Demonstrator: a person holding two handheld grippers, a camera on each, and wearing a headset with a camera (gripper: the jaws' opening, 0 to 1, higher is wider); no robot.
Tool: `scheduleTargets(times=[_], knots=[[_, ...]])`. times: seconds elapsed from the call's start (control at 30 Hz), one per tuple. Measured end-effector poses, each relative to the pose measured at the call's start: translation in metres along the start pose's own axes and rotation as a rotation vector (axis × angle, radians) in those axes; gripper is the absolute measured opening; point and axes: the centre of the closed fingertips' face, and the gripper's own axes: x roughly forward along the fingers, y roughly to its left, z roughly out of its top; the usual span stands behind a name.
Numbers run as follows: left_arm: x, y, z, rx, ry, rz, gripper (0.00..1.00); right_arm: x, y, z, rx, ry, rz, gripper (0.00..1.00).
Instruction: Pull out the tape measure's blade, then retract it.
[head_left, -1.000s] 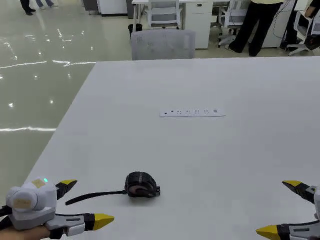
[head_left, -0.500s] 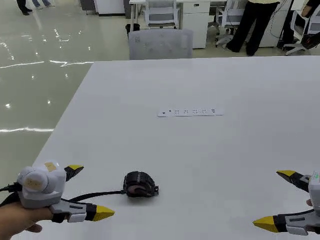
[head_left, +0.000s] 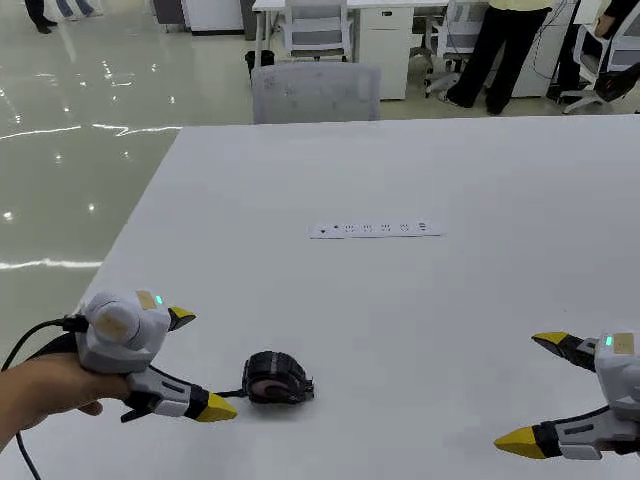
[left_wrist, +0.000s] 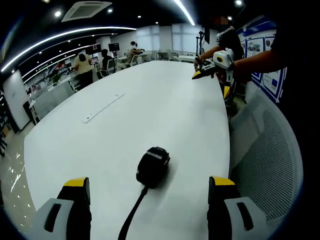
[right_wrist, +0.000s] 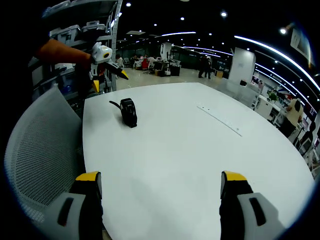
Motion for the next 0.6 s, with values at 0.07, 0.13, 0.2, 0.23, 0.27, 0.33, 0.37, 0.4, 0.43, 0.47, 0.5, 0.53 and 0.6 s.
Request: scheduleTargets(times=[0.07,0.13,0.2,0.23,0.27,0.33,0.37,0.4,0.43,0.47,0.5,0.53,0.6], knots=[[0.007,-0.004,-0.002,0.008,0.028,-0.037,0.93,0.002,-0.002,0.001,0.0,-0.001,0.004,1.0],[0.014,-0.005,-0.007,0.041,0.073,-0.054,0.91,0.004,-0.003,0.001,-0.002,0.002,0.007,1.0],[0.022,-0.006,-0.017,0.126,0.146,-0.062,0.88,0.006,-0.002,0.008,0.026,-0.02,0.017,1.0],[0.024,-0.007,-0.022,0.157,0.182,-0.073,0.87,0.007,-0.002,0.012,0.033,-0.031,0.023,1.0],[0.027,-0.011,-0.023,0.176,0.194,-0.093,0.87,0.008,-0.003,0.016,0.027,-0.038,0.022,1.0],[0.031,-0.013,-0.02,0.163,0.19,-0.106,0.87,0.01,-0.002,0.02,0.025,-0.041,0.025,1.0],[0.033,-0.013,-0.019,0.166,0.199,-0.113,0.87,0.013,-0.002,0.02,0.016,-0.037,0.03,1.0],[0.035,-0.013,-0.018,0.171,0.199,-0.116,0.87,0.015,-0.003,0.02,0.013,-0.037,0.031,1.0],[0.037,-0.011,-0.016,0.173,0.2,-0.118,0.87,0.018,-0.003,0.02,0.007,-0.034,0.034,1.0],[0.037,-0.011,-0.015,0.171,0.202,-0.12,0.87,0.019,-0.003,0.02,0.004,-0.027,0.04,1.0],[0.038,-0.01,-0.013,0.168,0.202,-0.123,0.87,0.02,-0.002,0.019,-0.003,-0.021,0.044,1.0],[0.039,-0.01,-0.011,0.167,0.199,-0.127,0.87,0.021,-0.002,0.02,-0.013,-0.016,0.047,1.0],[0.042,-0.007,-0.008,0.172,0.2,-0.132,0.86,0.024,-0.001,0.022,-0.03,-0.009,0.055,1.0]])
